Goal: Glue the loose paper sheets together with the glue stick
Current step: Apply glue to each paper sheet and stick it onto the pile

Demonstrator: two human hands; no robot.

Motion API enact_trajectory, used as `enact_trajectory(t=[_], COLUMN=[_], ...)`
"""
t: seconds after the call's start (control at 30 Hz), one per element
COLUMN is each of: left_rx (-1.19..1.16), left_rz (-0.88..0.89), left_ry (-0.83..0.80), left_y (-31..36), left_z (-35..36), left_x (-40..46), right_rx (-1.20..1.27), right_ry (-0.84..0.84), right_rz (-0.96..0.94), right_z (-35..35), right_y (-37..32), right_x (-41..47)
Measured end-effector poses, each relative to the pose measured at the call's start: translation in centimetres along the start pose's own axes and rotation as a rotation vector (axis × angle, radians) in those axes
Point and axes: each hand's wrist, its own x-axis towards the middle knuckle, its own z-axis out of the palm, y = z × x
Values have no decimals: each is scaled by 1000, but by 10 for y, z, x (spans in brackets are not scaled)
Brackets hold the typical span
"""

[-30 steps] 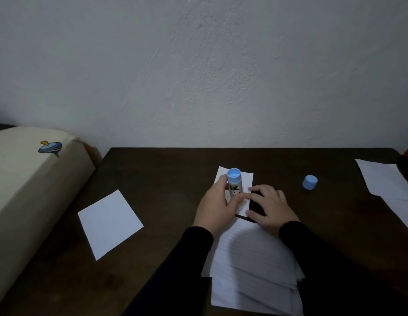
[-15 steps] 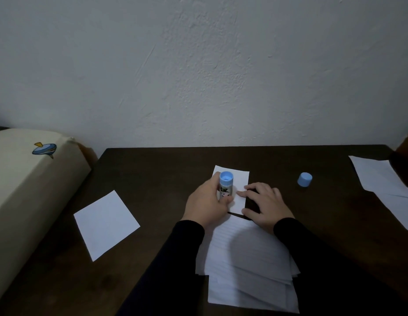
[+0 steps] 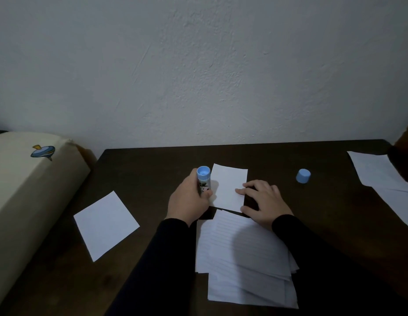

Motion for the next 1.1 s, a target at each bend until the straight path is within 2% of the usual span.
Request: enact_trajectory(t=[0.07,0.17,0.23,0.33,0.43,0.57,0.73,1.1], left_rx=[-119,-507,-562,-507,-635,-545,-446,-418], left_rz=[-32,-119,-137,-123,-132,-149,-187,-216], left_ry=[120,411,480,350,226,277,246,229], left_y=[-4,-6,-6,-10,-12,-16,-17,-19], left_z=[2,-4,-9,-6,0,4,13,23], left_x=[-3,-6,-4,-1,-2,3,2,-4], right_rx=[-2,25,63,73,64,64,147,75], right_ry=[22,69,123,183,134,90,2,-61], right_rz=[3,17,31,64,132,162,221,234], right_z=[1,1,1,4,4,2,-5,-8], right_y=[0,0,0,0,0,1,1,-8], right_x=[-1,-2,-2,-2,0,2,6,-9])
